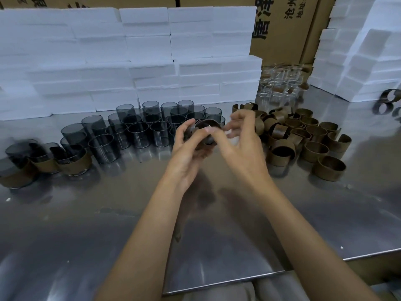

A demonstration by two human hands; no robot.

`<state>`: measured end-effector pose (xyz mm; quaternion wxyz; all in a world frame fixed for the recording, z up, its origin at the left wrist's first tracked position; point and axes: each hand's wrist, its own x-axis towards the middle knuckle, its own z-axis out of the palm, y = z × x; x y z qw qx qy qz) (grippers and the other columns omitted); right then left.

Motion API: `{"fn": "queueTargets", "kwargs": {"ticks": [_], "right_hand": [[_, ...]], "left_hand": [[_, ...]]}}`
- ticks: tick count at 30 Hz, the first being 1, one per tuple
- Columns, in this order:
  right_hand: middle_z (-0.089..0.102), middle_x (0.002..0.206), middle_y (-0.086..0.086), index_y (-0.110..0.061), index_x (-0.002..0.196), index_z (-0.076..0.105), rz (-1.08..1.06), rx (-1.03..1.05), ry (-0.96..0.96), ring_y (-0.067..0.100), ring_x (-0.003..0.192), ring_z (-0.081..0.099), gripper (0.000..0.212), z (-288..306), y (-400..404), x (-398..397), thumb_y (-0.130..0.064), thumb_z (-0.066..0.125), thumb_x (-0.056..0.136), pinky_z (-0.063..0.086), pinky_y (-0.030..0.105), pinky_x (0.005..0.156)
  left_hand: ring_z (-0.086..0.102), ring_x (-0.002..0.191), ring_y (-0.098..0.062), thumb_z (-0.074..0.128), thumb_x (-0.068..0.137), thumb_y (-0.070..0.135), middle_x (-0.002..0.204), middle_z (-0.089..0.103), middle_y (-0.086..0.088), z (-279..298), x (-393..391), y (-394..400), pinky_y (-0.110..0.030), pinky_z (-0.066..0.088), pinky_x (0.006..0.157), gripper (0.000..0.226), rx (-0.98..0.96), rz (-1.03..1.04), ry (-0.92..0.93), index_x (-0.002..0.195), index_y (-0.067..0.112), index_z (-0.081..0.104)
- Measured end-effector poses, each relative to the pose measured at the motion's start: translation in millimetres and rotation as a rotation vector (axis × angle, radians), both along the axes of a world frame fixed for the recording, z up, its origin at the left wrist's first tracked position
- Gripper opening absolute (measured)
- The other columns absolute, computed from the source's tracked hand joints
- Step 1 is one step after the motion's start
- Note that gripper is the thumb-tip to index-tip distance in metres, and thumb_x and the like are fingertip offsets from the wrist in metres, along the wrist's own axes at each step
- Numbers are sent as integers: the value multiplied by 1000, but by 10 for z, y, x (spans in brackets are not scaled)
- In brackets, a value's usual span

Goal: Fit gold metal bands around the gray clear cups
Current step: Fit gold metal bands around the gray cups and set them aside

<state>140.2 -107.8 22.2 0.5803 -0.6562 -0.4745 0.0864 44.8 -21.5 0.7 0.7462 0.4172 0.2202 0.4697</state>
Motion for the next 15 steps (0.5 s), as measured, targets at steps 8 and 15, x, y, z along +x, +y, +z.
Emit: {"fn": "queueTargets", "kwargs": {"ticks": [8,15], "right_hand": [[76,112,2,-23,111,77,304,-200,633,20,107,72,77,-151,529,35,-87,52,76,56,41,94],[80,95,6,-22,88,82,185,-73,787,26,95,76,81,-358,609,-7,-92,49,68,58,48,92]], "left_hand": [[73,80,-18,79,79,13,109,70,-5,-60,2,32,-37,59,68,56,40,-19,34,130,18,58],[74,90,-21,79,84,5,117,69,-4,-97,21,14,-44,62,81,42,102,23,195,120,23,67]]}}
